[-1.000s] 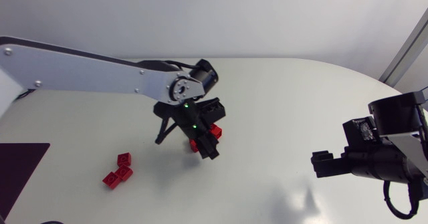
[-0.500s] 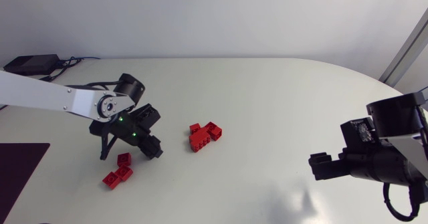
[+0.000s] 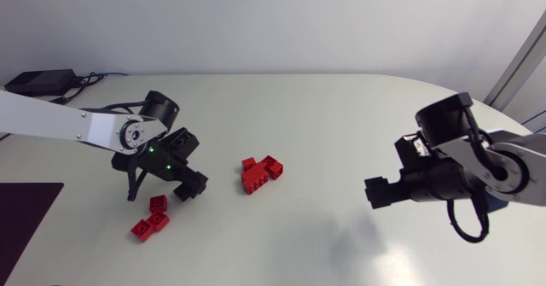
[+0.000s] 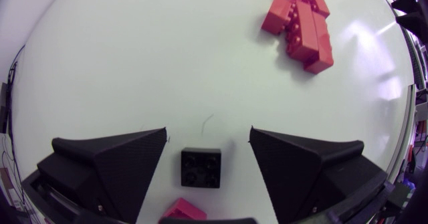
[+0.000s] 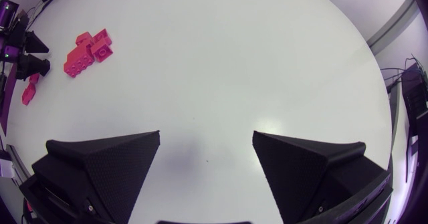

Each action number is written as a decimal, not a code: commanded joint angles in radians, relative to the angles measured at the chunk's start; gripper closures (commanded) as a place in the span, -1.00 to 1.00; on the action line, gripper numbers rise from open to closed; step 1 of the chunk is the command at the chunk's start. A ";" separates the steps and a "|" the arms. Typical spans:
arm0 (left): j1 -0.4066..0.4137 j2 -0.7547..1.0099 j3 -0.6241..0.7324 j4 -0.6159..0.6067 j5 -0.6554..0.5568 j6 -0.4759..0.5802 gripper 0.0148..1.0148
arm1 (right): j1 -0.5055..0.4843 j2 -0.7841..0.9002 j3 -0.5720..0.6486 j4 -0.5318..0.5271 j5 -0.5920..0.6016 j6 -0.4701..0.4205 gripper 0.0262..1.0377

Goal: Sort duplo bricks by size, large to the right and small to the left

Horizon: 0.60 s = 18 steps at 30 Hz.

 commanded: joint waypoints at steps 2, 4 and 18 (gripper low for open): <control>-0.086 -0.027 0.099 0.003 -0.002 -0.073 -0.94 | 0.042 0.081 0.082 0.007 0.005 0.040 -0.92; -0.153 -0.007 0.148 0.000 -0.013 -0.100 -0.94 | 0.059 0.104 0.103 0.007 0.008 0.048 -0.92; -0.349 0.232 0.315 -0.081 -0.079 -0.178 -0.89 | 0.076 0.165 0.135 0.004 0.040 0.060 -0.92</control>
